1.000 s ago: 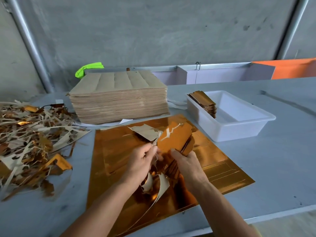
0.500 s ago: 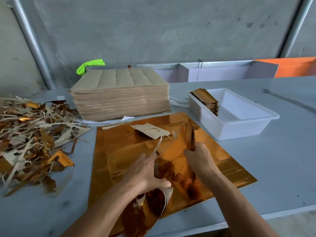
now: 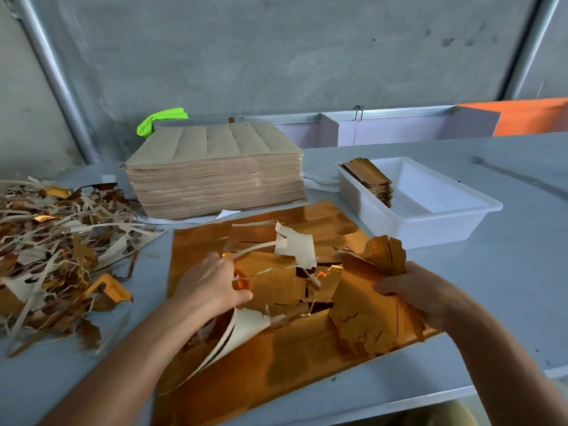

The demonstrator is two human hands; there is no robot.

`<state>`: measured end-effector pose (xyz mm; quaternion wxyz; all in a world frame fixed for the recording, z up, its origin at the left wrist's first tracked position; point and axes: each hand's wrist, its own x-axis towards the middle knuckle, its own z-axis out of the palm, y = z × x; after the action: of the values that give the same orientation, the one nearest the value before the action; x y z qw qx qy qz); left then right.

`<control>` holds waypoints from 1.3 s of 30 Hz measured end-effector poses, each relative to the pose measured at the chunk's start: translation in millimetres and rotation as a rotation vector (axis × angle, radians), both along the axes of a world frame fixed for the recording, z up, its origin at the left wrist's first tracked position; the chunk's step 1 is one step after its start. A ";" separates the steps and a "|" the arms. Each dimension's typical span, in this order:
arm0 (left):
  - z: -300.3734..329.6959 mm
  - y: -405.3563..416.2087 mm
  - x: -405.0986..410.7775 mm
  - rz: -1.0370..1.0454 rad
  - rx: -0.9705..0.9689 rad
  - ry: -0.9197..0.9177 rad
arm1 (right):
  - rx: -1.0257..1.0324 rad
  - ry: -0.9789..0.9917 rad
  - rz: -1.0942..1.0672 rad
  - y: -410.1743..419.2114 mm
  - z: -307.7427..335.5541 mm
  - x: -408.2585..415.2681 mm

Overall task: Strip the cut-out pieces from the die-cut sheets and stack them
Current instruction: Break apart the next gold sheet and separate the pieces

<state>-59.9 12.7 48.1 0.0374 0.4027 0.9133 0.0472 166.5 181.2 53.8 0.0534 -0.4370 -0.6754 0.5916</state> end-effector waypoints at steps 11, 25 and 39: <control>0.2 50.4 57.1 -0.478 0.361 0.150 | 0.097 -0.059 0.097 -9.4 5.0 -17.7; -15.4 51.2 9.9 0.004 0.504 0.217 | -0.144 0.102 -0.104 14.2 -8.5 15.2; -26.4 69.8 55.0 -0.586 0.073 0.129 | -0.135 0.169 -0.140 20.7 -10.5 17.9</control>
<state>-4.9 82.5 21.7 -0.0231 0.6523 0.7565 0.0412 184.4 201.9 43.3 0.1220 -0.4342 -0.5950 0.6652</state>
